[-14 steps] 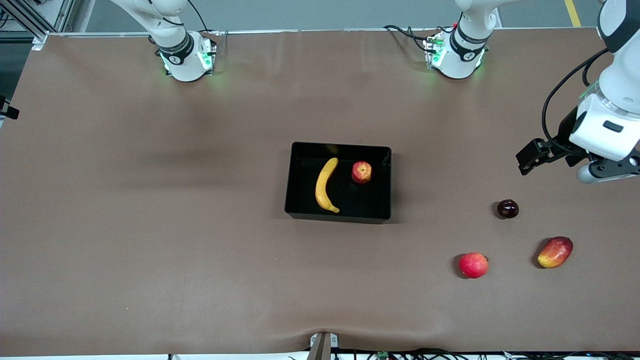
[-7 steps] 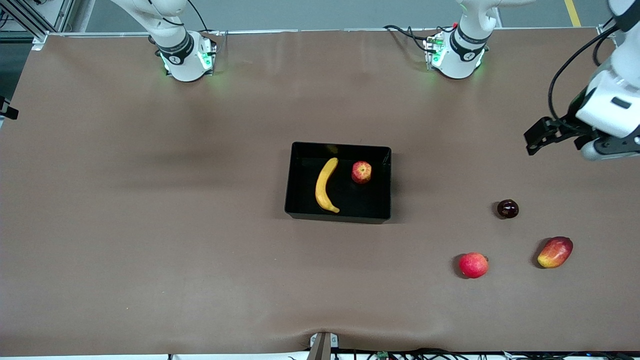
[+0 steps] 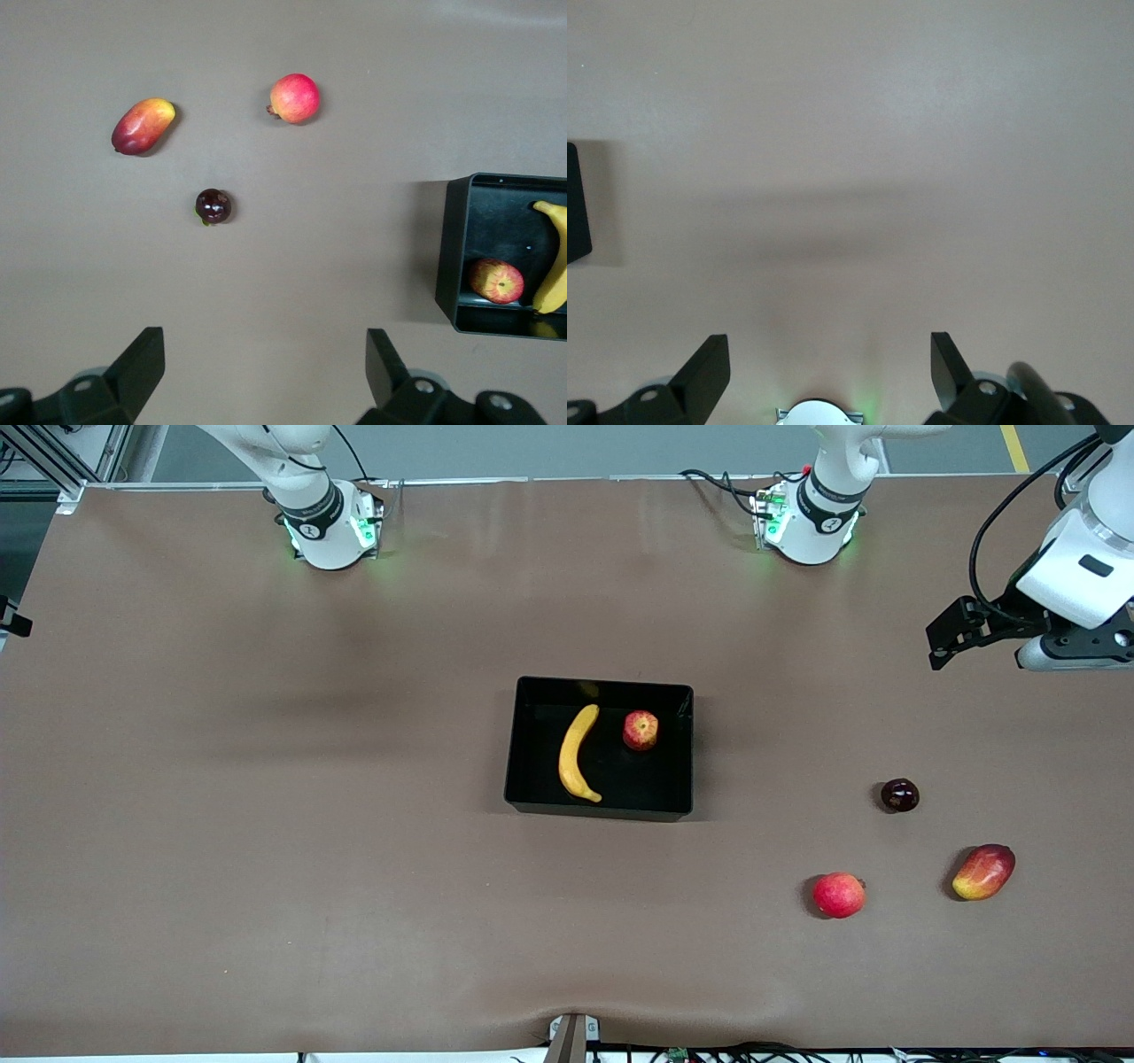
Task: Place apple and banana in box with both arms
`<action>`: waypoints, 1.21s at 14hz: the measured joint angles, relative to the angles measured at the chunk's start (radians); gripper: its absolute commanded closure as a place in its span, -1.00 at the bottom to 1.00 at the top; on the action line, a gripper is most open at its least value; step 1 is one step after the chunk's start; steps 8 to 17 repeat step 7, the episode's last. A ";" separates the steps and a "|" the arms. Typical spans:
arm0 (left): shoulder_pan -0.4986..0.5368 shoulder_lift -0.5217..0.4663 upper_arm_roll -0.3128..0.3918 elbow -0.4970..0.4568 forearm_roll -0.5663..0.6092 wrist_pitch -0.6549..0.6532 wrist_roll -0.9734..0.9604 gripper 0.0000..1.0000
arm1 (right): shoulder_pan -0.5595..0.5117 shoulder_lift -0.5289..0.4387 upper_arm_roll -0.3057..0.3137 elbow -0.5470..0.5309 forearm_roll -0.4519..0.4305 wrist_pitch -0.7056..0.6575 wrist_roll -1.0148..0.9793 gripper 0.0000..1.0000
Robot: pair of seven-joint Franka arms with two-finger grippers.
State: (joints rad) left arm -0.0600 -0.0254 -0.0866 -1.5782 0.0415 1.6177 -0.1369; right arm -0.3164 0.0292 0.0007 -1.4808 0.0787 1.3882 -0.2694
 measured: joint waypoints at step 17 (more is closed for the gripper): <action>0.022 0.000 0.012 0.015 -0.029 -0.004 0.000 -1.00 | -0.013 0.005 0.000 0.000 0.028 0.000 -0.001 -1.00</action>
